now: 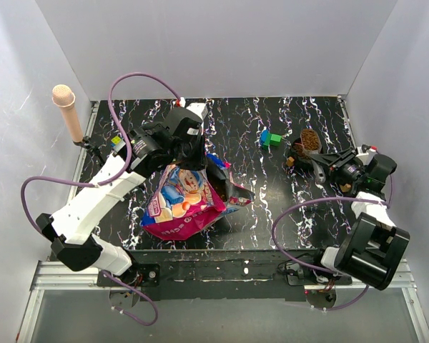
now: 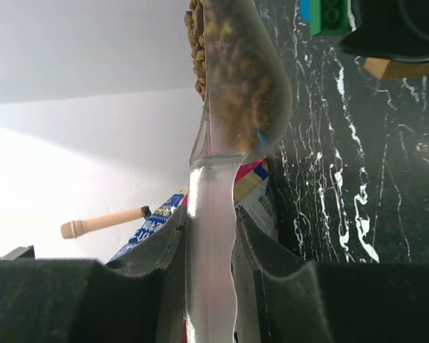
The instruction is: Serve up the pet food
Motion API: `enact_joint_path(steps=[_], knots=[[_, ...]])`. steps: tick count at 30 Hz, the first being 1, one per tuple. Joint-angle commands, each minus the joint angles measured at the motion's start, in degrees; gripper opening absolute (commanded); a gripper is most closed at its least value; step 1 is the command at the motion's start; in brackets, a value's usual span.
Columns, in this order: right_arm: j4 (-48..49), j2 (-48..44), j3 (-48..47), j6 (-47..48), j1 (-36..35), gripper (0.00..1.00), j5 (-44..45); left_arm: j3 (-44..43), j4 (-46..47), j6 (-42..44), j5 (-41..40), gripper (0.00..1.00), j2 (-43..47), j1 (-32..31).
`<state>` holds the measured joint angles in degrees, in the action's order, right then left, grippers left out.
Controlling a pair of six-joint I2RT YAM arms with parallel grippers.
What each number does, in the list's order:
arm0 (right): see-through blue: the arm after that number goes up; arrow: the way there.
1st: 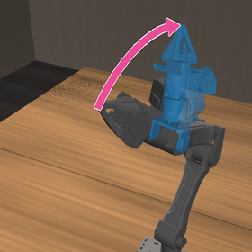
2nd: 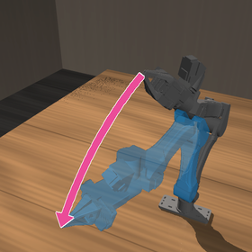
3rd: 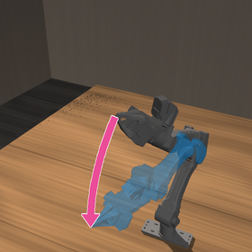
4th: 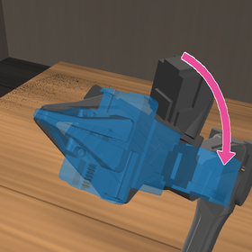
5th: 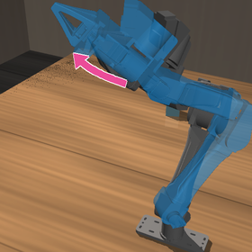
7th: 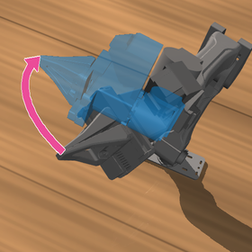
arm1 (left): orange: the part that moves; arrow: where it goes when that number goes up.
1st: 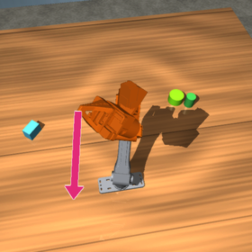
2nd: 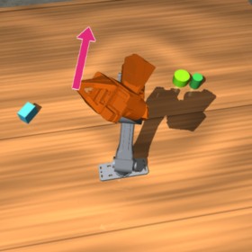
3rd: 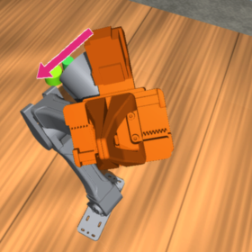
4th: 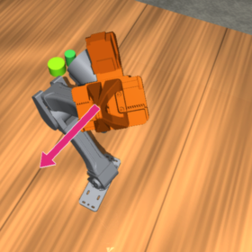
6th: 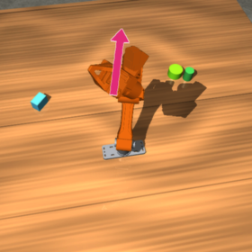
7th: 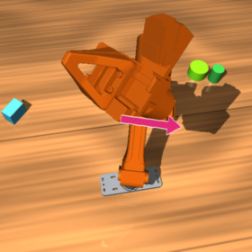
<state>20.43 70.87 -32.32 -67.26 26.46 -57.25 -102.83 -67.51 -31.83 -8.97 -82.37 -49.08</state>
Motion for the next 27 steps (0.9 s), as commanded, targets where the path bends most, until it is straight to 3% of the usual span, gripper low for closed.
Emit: enact_joint_path(steps=[1, 7, 18, 27], knots=[[3.8, 2.0, 0.5, 2.8, 1.2, 0.01, 1.4, -3.8, 3.6, 2.6, -0.3, 0.0, 5.3, -0.1], [3.6, 5.7, 1.0, 3.3, 2.1, 0.01, 2.8, -3.8, 3.5, 3.5, 0.0, 0.0, 4.8, -0.1], [-15.7, 8.2, -4.8, 11.8, 2.1, 0.01, 5.7, -3.8, 4.7, 4.9, 1.2, 0.0, 3.6, -0.1], [-31.0, 6.1, -9.7, 11.2, 2.1, 0.01, 11.4, -3.2, 5.3, 5.0, 1.7, 0.0, 3.8, -0.1]])
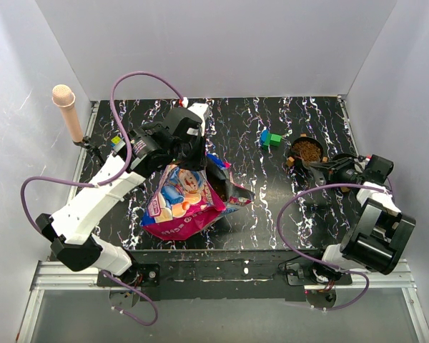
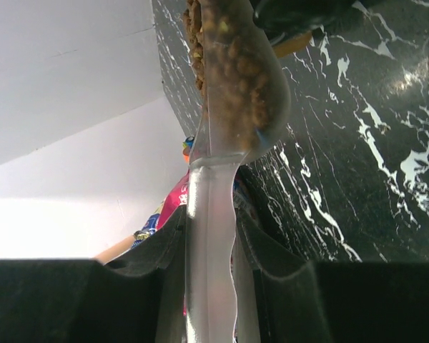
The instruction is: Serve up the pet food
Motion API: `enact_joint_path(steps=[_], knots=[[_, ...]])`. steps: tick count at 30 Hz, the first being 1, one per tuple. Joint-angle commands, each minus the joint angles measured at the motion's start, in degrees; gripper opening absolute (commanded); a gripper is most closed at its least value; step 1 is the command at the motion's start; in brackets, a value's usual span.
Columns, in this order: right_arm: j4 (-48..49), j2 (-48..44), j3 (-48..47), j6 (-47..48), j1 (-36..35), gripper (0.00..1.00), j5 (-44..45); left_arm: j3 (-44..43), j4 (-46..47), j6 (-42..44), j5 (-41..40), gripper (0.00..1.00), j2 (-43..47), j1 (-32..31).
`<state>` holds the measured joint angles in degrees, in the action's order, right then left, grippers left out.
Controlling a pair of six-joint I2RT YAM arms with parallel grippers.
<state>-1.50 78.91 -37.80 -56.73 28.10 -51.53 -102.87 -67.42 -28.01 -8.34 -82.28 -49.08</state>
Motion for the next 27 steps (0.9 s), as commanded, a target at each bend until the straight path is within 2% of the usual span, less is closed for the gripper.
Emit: enact_joint_path(steps=[1, 9, 18, 27], knots=[[-10.5, -2.0, -5.0, 0.5, 0.4, 0.01, 6.3, -3.1, 5.3, 1.2, 1.1, 0.0, 3.6, -0.1], [-22.6, 0.7, -12.9, -0.5, 0.1, 0.01, 10.6, -2.9, 5.5, 1.1, 1.6, 0.0, 3.9, -0.1], [-36.4, 8.3, -24.9, 0.0, -3.8, 0.01, 13.9, -2.9, 5.9, 1.2, 1.1, 0.0, 4.4, 0.0], [-50.7, 11.4, -35.6, -0.4, -5.9, 0.01, 21.1, -2.9, 6.0, 1.6, 0.3, 0.0, 4.5, 0.0]])
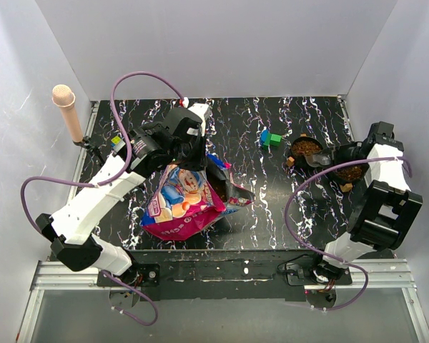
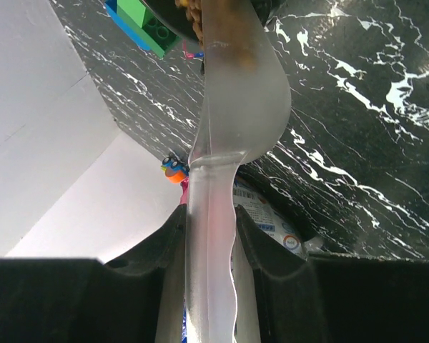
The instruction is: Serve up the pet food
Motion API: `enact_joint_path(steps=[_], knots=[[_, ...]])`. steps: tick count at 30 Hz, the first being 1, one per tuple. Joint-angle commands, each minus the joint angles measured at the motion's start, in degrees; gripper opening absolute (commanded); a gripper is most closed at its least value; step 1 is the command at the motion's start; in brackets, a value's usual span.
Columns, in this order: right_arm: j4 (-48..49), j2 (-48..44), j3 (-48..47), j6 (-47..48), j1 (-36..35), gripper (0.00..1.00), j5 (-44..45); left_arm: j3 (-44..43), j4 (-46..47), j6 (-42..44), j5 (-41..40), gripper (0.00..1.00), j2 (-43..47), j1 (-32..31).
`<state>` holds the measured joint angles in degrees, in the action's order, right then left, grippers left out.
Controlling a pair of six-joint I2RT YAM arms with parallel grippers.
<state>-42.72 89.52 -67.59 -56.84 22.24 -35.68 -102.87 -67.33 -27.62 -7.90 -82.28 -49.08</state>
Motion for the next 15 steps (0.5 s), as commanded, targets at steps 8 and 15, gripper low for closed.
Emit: enact_joint_path(steps=[8, 15], knots=[[-14.8, 2.0, -9.3, 1.5, -0.6, 0.01, 5.1, -3.7, 6.2, 1.9, -0.6, 0.0, 4.3, 0.2], [-16.0, 1.5, -10.8, 1.6, -0.9, 0.01, 5.4, -3.0, 6.6, 1.5, -0.2, 0.0, 4.3, 0.3]])
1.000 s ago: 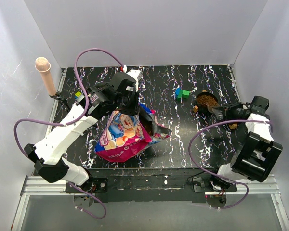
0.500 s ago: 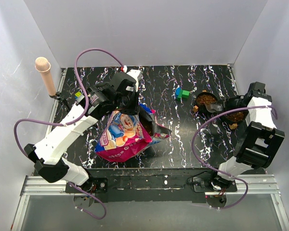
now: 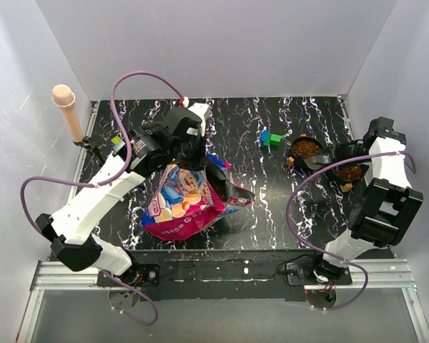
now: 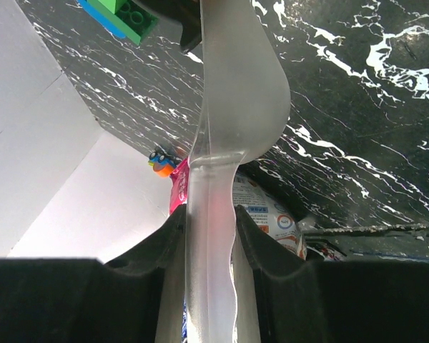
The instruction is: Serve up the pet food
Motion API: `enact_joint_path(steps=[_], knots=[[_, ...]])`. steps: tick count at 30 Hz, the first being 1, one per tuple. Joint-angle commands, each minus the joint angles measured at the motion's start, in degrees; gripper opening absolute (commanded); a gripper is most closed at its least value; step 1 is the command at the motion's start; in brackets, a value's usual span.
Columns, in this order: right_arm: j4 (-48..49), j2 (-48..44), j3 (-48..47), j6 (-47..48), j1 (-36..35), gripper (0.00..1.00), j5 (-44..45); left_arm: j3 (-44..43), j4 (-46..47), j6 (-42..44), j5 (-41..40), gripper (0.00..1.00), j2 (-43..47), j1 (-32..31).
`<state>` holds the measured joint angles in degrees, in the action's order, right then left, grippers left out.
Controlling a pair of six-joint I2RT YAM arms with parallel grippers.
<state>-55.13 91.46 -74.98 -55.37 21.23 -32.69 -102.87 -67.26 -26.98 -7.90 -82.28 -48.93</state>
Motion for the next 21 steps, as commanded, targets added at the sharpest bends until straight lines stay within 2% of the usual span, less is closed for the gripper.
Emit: enact_joint_path(steps=[1, 13, 21], knots=[[-3.9, -0.8, -3.9, 0.1, 0.0, 0.01, 2.7, -3.0, 6.4, 0.8, -0.2, 0.0, 4.4, 0.1], [-6.3, -4.1, -7.2, 1.5, 0.1, 0.01, 2.8, -2.3, 5.9, -0.1, -0.7, 0.0, 5.0, 0.2], [-5.8, -5.0, -7.4, 6.7, -0.3, 0.01, 1.9, -1.2, 4.9, -3.7, -1.2, 0.0, 5.4, 0.3]])
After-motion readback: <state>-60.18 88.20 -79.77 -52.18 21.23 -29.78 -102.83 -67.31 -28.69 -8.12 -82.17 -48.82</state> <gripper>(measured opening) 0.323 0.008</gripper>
